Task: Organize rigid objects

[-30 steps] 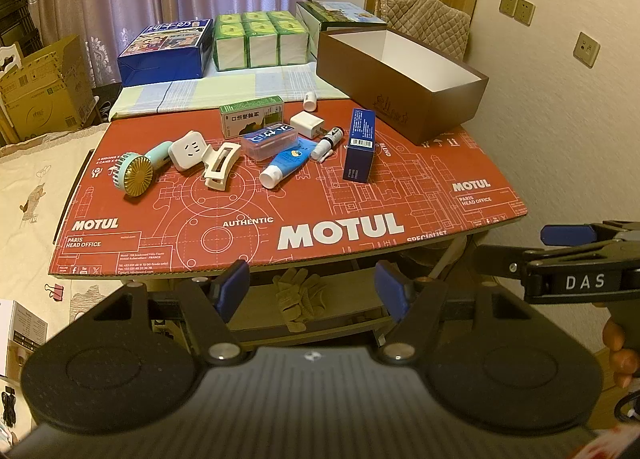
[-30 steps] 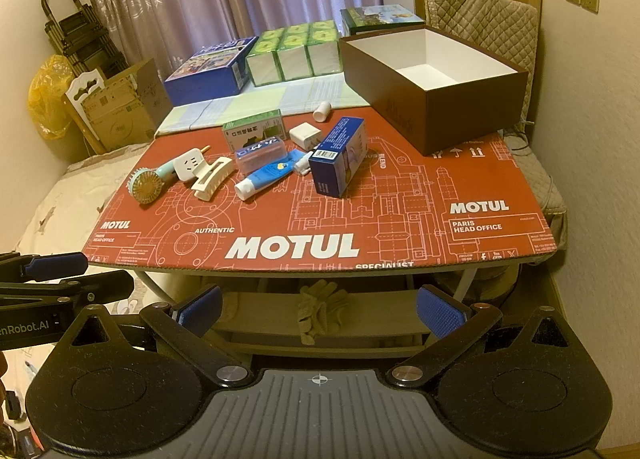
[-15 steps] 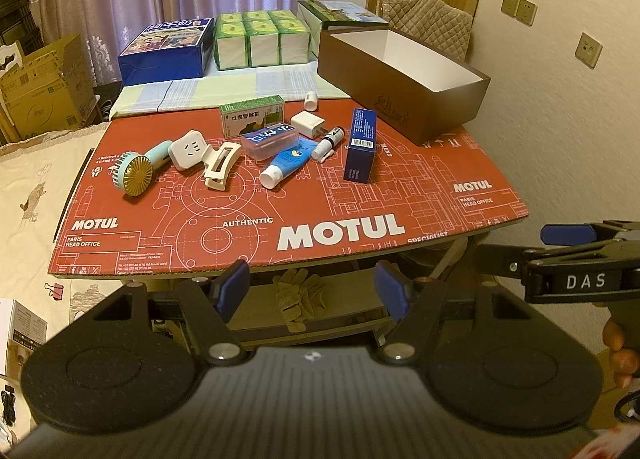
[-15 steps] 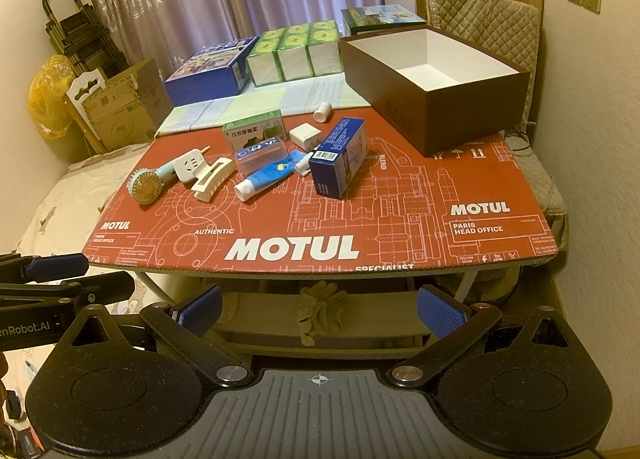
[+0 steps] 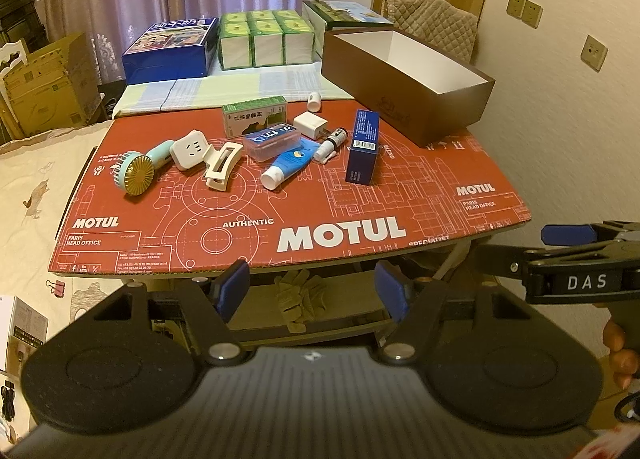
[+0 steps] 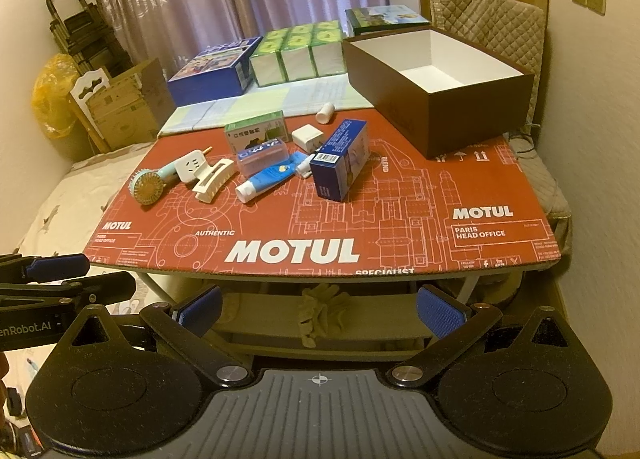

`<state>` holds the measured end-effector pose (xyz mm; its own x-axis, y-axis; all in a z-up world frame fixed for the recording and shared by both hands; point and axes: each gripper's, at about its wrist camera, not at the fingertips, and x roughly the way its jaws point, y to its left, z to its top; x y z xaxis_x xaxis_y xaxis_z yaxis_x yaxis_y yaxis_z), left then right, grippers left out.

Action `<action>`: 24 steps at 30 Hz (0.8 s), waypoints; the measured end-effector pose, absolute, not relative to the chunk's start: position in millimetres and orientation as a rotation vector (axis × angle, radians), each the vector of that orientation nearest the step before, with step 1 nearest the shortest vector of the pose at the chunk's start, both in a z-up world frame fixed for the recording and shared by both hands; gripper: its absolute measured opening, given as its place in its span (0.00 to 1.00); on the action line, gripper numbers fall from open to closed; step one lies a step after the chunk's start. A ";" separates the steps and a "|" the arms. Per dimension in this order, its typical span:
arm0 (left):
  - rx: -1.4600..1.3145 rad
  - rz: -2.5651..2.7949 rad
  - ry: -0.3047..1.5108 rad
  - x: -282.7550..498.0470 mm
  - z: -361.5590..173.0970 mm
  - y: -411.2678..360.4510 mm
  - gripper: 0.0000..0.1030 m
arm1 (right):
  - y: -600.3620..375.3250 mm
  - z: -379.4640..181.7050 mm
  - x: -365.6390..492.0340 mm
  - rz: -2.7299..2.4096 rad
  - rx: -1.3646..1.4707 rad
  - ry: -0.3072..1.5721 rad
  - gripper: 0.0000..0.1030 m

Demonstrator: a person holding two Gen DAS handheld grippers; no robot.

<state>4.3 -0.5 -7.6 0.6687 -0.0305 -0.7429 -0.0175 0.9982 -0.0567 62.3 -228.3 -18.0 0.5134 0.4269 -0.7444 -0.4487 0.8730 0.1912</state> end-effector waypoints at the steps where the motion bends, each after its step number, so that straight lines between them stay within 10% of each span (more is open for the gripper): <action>1: -0.061 -0.006 0.838 4.6 -7.7 -1.3 0.64 | -228.1 -18.0 62.5 0.526 -0.027 0.887 0.98; 24: -0.088 0.062 0.855 15.8 -13.6 -29.6 0.64 | -252.0 -24.5 88.9 0.578 -0.034 0.906 0.98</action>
<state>15.8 -29.6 -13.6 0.6544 0.0191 -0.7559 -0.0900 0.9945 -0.0528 88.9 -252.0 -24.5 0.4763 0.4591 -0.7499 -0.4867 0.8479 0.2100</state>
